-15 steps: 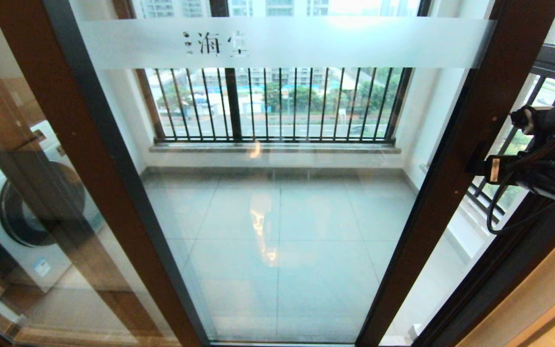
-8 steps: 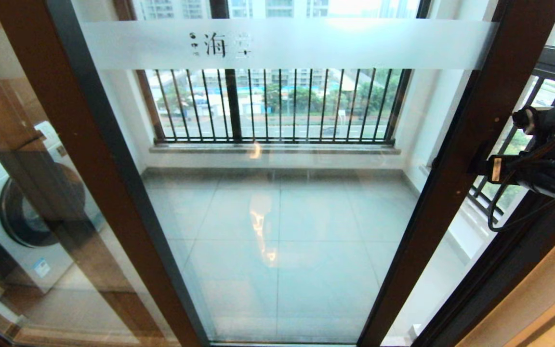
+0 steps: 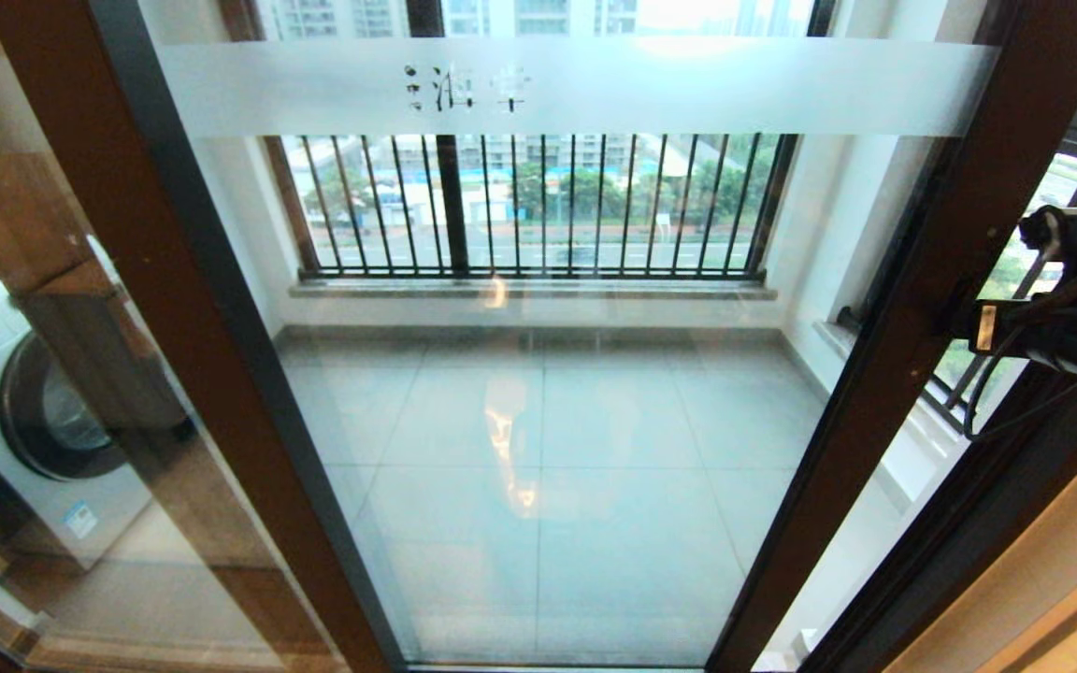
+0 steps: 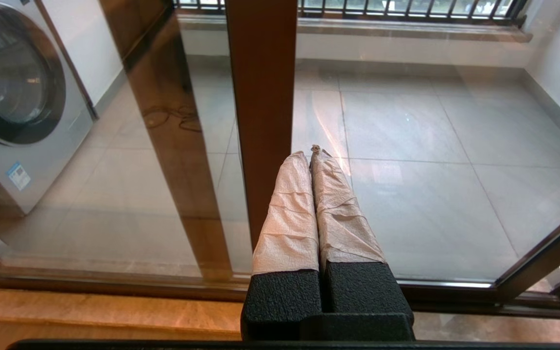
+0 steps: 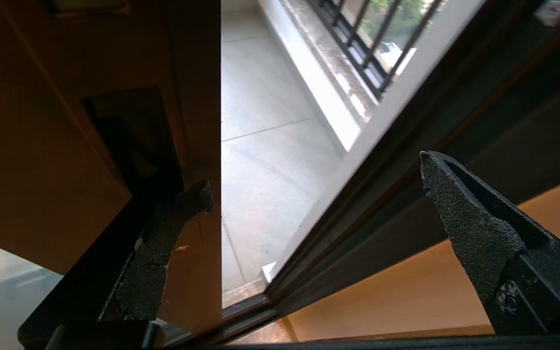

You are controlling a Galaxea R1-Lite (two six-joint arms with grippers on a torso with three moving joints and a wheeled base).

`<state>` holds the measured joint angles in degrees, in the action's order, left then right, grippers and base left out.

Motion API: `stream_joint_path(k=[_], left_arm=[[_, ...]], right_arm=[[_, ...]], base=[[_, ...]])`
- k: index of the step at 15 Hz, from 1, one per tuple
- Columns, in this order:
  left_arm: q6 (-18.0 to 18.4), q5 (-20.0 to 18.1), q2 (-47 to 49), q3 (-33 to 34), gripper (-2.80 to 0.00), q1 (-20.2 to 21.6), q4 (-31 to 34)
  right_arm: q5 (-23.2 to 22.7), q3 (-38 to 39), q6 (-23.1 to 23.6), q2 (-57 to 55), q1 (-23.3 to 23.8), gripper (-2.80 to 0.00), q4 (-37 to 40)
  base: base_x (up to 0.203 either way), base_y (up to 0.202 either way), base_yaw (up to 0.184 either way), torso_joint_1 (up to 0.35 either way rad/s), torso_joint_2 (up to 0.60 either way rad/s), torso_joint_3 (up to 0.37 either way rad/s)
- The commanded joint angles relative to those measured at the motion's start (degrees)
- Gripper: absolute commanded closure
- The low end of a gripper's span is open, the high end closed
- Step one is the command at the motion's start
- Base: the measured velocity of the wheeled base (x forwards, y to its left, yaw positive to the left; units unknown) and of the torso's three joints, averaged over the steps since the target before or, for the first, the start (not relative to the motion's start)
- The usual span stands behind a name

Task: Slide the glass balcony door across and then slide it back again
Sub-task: Close the slid door

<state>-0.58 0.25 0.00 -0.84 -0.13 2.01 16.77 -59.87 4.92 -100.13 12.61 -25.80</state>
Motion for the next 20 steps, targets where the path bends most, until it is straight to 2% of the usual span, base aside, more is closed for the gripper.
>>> stream_joint_path(k=[1, 6, 15, 20], left_arm=[[0.0, 0.0, 0.1, 0.0, 0.0, 0.0, 0.0], [0.0, 0.0, 0.1, 0.0, 0.0, 0.0, 0.0], [0.0, 0.0, 0.1, 0.0, 0.0, 0.0, 0.0], [0.0, 0.0, 0.1, 0.0, 0.0, 0.0, 0.0]], right_arm=[[-0.1, -0.3, 0.0, -0.3, 0.5, -2.8, -0.4], [-2.1, -2.4, 0.0, -1.9, 4.4, -2.8, -0.3], [-2.4, -5.0, 0.5, -4.0, 7.7, -2.8, -0.4], [-2.5, -5.0, 0.8, -2.9, 8.0, -2.8, -0.4]], base=[[0.0, 0.0, 0.0, 0.0, 0.0, 0.0], [0.0, 0.0, 0.0, 0.0, 0.0, 0.0], [0.0, 0.0, 0.0, 0.0, 0.0, 0.0], [0.0, 0.0, 0.0, 0.0, 0.0, 0.0]])
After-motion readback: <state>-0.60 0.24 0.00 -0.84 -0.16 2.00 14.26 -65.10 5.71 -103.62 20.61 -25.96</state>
